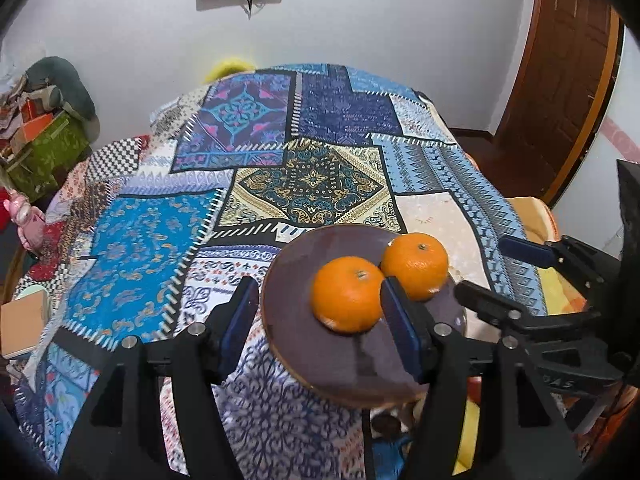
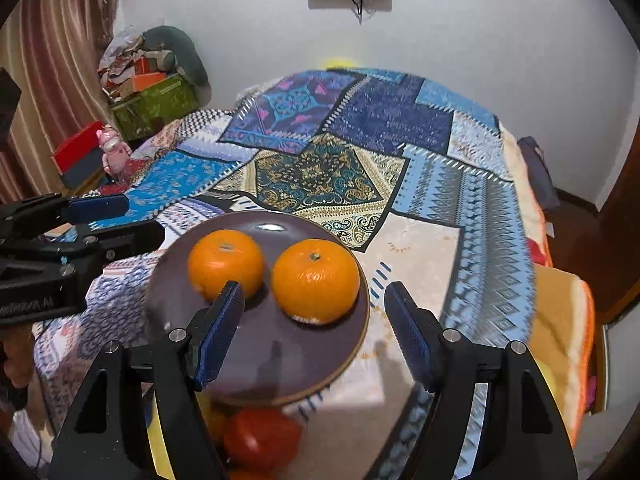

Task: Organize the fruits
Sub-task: 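Carry the orange onto the dark plate with the left tool while the right tool places its orange beside it, then grasp a yellow-green sugarcane piece with the right tool while the left tool grasps another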

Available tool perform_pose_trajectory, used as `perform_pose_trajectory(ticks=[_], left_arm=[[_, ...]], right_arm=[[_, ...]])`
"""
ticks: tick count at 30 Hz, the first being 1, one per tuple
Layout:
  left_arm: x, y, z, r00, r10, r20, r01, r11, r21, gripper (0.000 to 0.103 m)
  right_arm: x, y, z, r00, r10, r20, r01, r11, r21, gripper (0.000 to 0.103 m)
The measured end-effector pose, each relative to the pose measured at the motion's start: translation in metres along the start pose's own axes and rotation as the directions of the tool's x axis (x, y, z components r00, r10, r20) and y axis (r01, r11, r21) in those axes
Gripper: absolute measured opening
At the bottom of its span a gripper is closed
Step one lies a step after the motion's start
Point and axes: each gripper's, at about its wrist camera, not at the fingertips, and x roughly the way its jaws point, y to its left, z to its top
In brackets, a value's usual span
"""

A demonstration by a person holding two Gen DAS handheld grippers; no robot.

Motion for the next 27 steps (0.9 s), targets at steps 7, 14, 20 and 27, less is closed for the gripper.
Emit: perform_pose_trajectory(ticks=[7, 14, 20, 27], left_arm=[[-0.039, -0.001, -0.020, 0.999, 0.014, 0.034, -0.013, 1.000, -0.003, 0.075], [-0.062, -0.005, -0.052, 1.000, 0.020, 0.023, -0.020, 1.000, 0.009, 0.081], [-0.065, -0.006, -0.080, 1.000, 0.009, -0.015, -0.009, 1.000, -0.001, 0.082], [-0.059, 0.002, -0.103, 0.998, -0.011, -0.062, 0.007, 0.998, -0.055, 0.082]], right_arm=[[-0.037, 0.014, -0.024, 1.000, 0.016, 0.022, -0.016, 1.000, -0.004, 0.070], [-0.043, 0.033, -0.058, 0.999, 0.038, -0.013, -0.038, 0.999, 0.009, 0.070], [-0.031, 0.046, -0.074, 0.993, 0.086, -0.075, -0.085, 0.996, 0.021, 0.043], [-0.020, 0.055, -0.076, 0.989, 0.093, -0.112, -0.092, 0.996, 0.015, 0.043]])
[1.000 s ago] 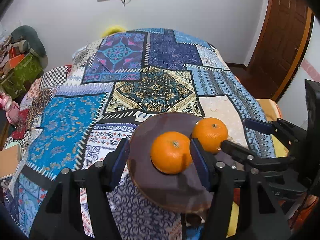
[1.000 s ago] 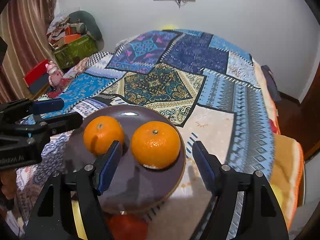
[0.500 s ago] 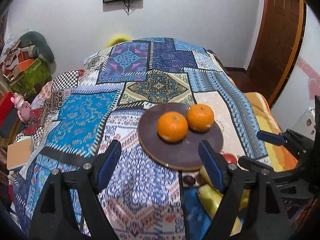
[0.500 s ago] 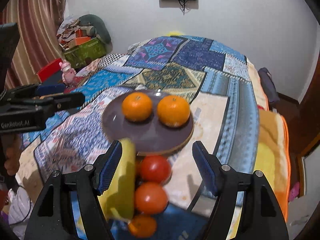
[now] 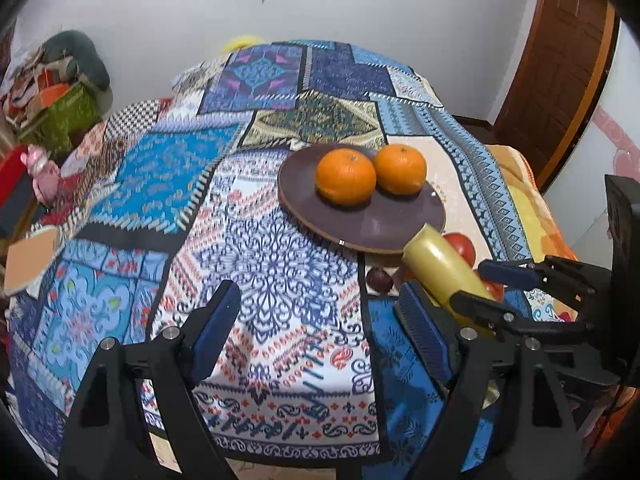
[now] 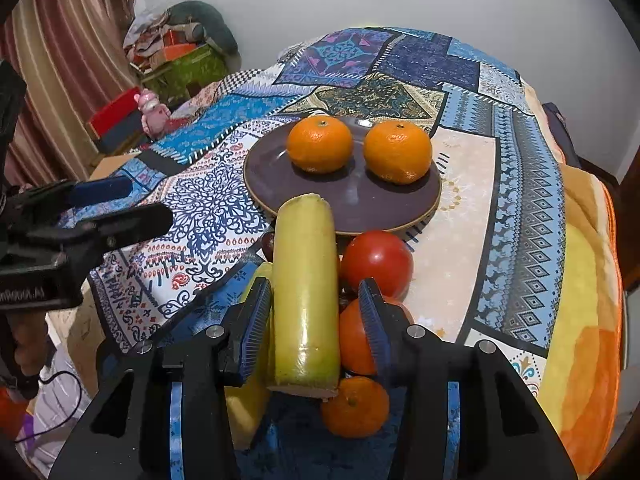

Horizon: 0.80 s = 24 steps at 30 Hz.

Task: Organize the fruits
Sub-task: 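Grasp a yellow-green sugarcane piece with the right tool while the left tool grasps another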

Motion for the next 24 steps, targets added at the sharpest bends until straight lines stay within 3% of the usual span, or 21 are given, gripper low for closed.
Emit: perform_pose_trajectory(ticks=[7, 10, 12, 24], left_arm=[[0.009, 0.002, -0.010, 1.000, -0.006, -0.030, 0.006, 1.000, -0.012, 0.082], [0.010, 0.001, -0.013, 0.999, -0.015, -0.038, 0.014, 1.000, -0.013, 0.082], [0.010, -0.002, -0.015, 0.999, -0.025, -0.045, 0.025, 1.000, -0.016, 0.082], [0.012, -0.041, -0.018, 0.991, -0.102, -0.084, 0.103, 0.995, 0.008, 0.082]], right_arm=[[0.015, 0.009, 0.003, 1.000, -0.018, -0.019, 0.018, 1.000, -0.020, 0.043], [0.017, 0.005, 0.004, 1.000, 0.021, -0.024, -0.020, 0.999, 0.026, 0.034], [0.015, 0.003, 0.002, 0.999, 0.029, -0.019, -0.028, 0.999, 0.041, 0.034], [-0.053, -0.016, -0.011, 0.993, 0.047, 0.107, -0.058, 0.993, 0.102, 0.033]])
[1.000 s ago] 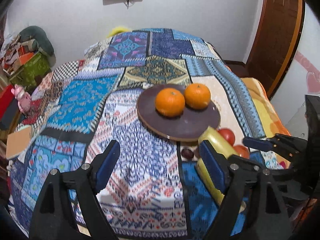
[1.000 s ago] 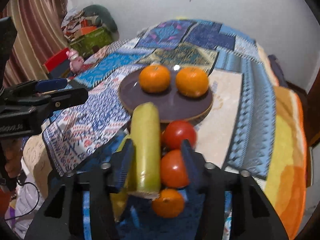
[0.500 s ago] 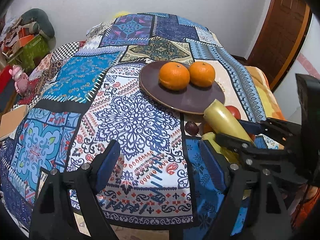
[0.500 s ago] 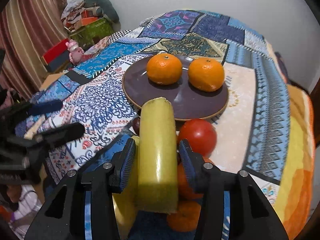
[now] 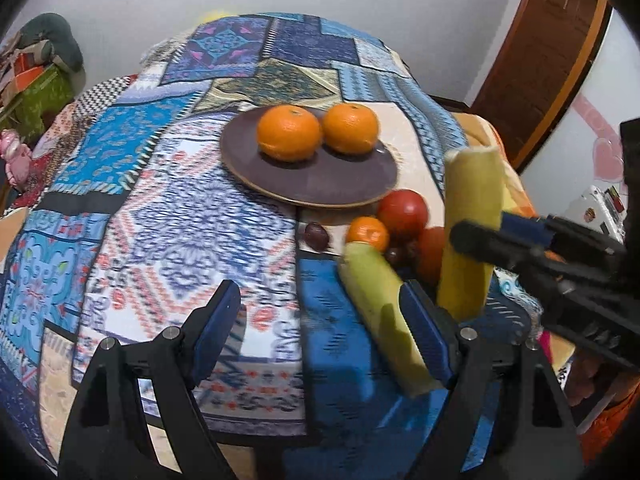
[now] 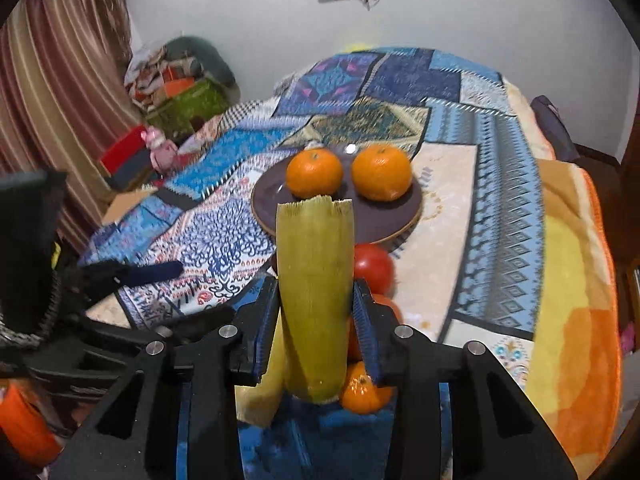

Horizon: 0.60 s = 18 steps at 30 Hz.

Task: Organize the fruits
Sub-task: 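Grasp a yellow-green sugarcane piece with the right tool while the left tool grasps another, then lay the sugarcane on the plate with the left tool while the right tool lays its piece between the oranges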

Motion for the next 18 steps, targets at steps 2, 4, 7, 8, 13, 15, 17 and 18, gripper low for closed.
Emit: perform_pose_trajectory(ticks=[2, 4, 7, 8, 13, 15, 17, 18], left_arm=[[0.006, -0.012, -0.001, 1.000, -0.013, -0.018, 0.013, 1.000, 0.012, 0.082], [0.013, -0.021, -0.003, 0.999, -0.019, -0.034, 0.020, 0.999, 0.025, 0.082], [0.024, -0.036, -0.006, 0.999, -0.004, -0.053, 0.007, 0.999, 0.054, 0.082], [0.030, -0.041, -0.007, 0.998, 0.008, -0.060, -0.004, 0.998, 0.064, 0.082], [0.043, -0.042, -0.013, 0.997, 0.054, -0.062, -0.049, 0.995, 0.087, 0.078], [0.042, -0.038, -0.013, 0.998, 0.036, -0.059, -0.032, 0.997, 0.073, 0.071], [0.039, -0.034, -0.013, 0.998, 0.019, -0.056, -0.015, 0.998, 0.068, 0.064], [0.037, -0.032, -0.013, 0.998, 0.010, -0.055, -0.007, 0.998, 0.064, 0.059]], right_arm=[[-0.010, -0.005, 0.001, 1.000, -0.009, 0.017, 0.009, 1.000, 0.013, 0.034], [-0.020, -0.012, 0.001, 0.999, -0.016, 0.039, 0.014, 0.999, 0.032, 0.034], [-0.034, -0.024, 0.001, 0.998, -0.023, 0.065, 0.020, 0.998, 0.059, 0.034], [-0.037, -0.026, 0.002, 0.997, -0.028, 0.070, 0.023, 0.998, 0.063, 0.033], [-0.058, -0.044, 0.001, 0.992, -0.073, 0.102, 0.065, 0.994, 0.084, 0.033], [-0.061, -0.052, 0.001, 0.991, -0.092, 0.099, 0.084, 0.993, 0.088, 0.033], [-0.059, -0.057, 0.000, 0.992, -0.101, 0.076, 0.095, 0.992, 0.081, 0.033], [-0.058, -0.059, -0.001, 0.992, -0.102, 0.070, 0.096, 0.992, 0.079, 0.033]])
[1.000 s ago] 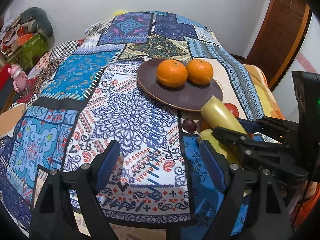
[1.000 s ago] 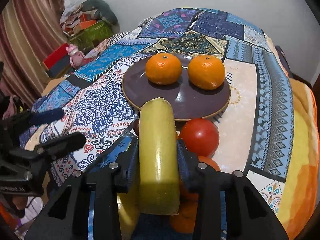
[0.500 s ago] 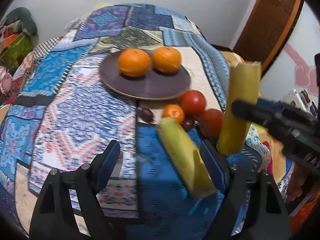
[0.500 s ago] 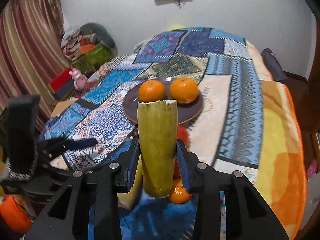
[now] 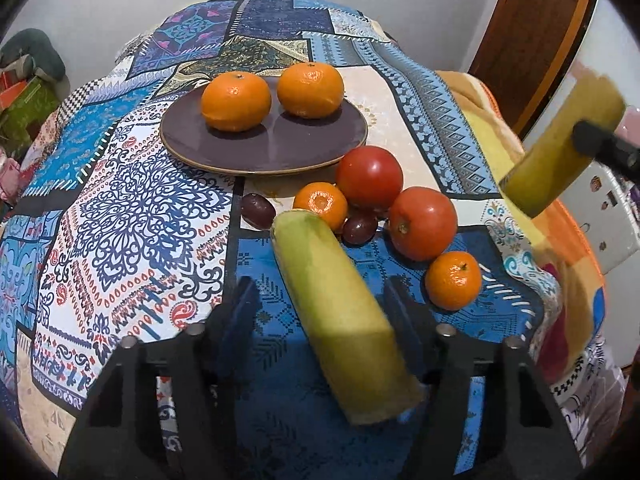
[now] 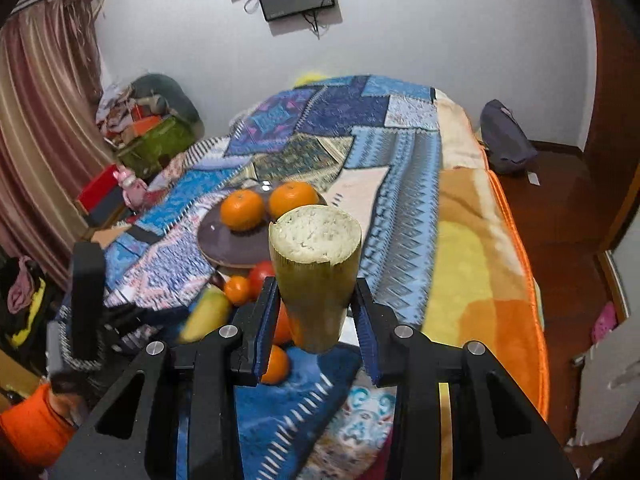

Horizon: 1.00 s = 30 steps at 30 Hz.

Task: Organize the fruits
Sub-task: 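Lay the sugarcane on the plate with the left tool while the right tool lays its piece between the oranges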

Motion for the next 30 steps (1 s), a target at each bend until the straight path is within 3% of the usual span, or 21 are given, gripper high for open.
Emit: perform_pose_trajectory(ticks=[4, 10, 18, 21, 23, 30], left_arm=[[-0.009, 0.007, 0.000, 1.000, -0.005, 0.007, 0.005, 1.000, -0.003, 0.050], [-0.008, 0.020, 0.002, 1.000, 0.003, -0.018, -0.004, 1.000, -0.027, 0.050], [0.014, 0.012, 0.008, 0.997, 0.067, -0.024, -0.067, 0.998, 0.008, 0.047], [0.020, 0.009, 0.013, 0.998, 0.067, -0.020, -0.066, 0.997, 0.033, 0.039], [0.022, 0.006, 0.013, 0.997, 0.076, -0.012, -0.075, 0.996, 0.054, 0.039], [0.017, 0.013, 0.013, 0.999, 0.041, -0.009, -0.041, 0.998, 0.038, 0.039]], right_arm=[[0.013, -0.005, -0.006, 0.998, -0.008, -0.063, 0.006, 1.000, -0.023, 0.033], [0.054, -0.008, -0.007, 0.990, -0.007, -0.140, 0.002, 0.999, -0.032, 0.034], [0.085, -0.007, 0.004, 0.990, -0.018, -0.142, 0.014, 0.999, -0.032, 0.033], [0.100, -0.010, 0.003, 0.984, -0.015, -0.176, 0.013, 1.000, -0.013, 0.033], [0.111, -0.011, -0.003, 0.978, -0.012, -0.207, 0.011, 1.000, -0.006, 0.029], [0.110, -0.014, -0.006, 0.978, -0.001, -0.206, 0.003, 1.000, 0.006, 0.031]])
